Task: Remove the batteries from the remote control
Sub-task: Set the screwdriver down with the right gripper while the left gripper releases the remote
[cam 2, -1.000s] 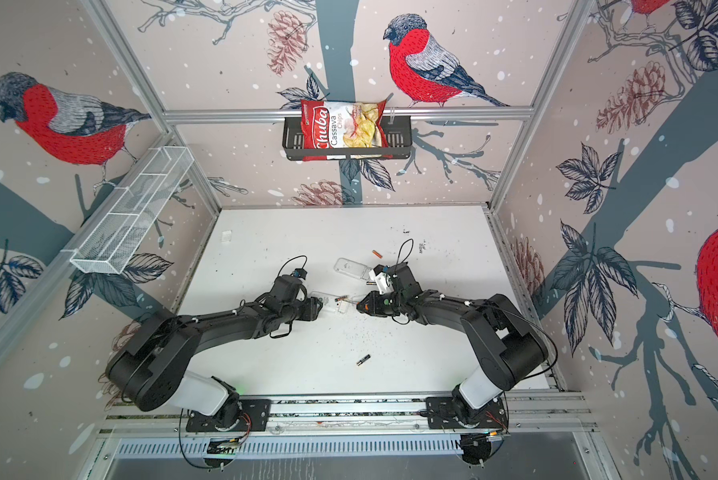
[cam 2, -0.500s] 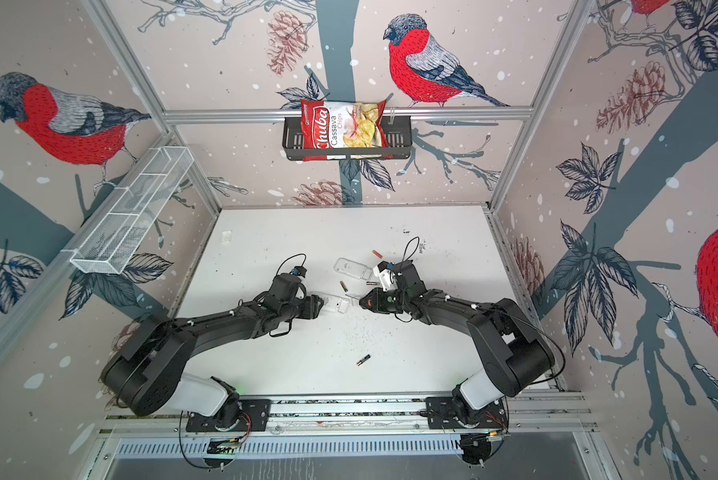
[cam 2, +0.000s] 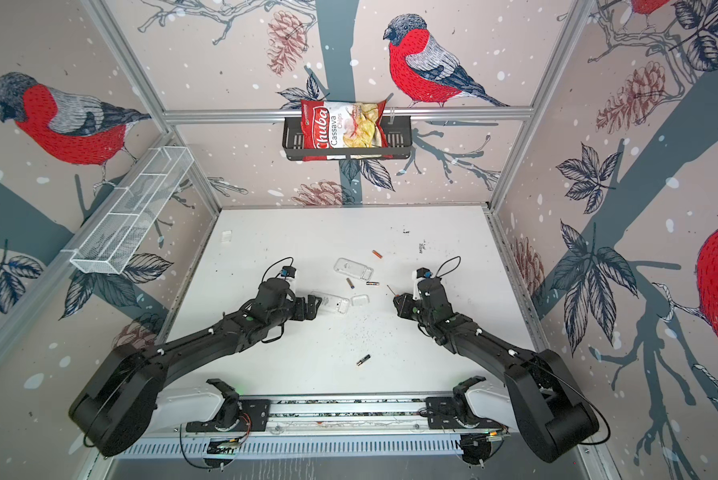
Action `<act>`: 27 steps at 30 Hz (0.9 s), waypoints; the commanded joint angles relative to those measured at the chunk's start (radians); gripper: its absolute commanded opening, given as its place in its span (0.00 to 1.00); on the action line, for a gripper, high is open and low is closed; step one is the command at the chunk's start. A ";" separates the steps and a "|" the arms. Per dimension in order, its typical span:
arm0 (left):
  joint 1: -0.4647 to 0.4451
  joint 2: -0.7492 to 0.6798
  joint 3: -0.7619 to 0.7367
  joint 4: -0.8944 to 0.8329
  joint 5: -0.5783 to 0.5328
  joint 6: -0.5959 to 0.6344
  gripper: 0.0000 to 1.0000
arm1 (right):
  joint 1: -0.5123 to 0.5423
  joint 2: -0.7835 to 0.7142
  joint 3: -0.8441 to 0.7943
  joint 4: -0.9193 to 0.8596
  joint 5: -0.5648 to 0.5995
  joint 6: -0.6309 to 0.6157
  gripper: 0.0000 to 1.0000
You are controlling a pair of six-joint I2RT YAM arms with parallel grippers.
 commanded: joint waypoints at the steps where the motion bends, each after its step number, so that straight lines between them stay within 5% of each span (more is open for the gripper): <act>1: 0.000 -0.030 -0.005 0.017 -0.036 0.006 0.97 | 0.017 0.005 -0.032 0.076 0.143 0.019 0.04; 13: -0.001 -0.067 -0.088 0.081 -0.108 -0.002 0.97 | 0.103 0.167 0.019 0.072 0.286 -0.008 0.35; 27: 0.000 -0.086 -0.080 0.098 -0.126 -0.032 0.97 | 0.138 0.188 0.069 0.029 0.331 -0.020 0.48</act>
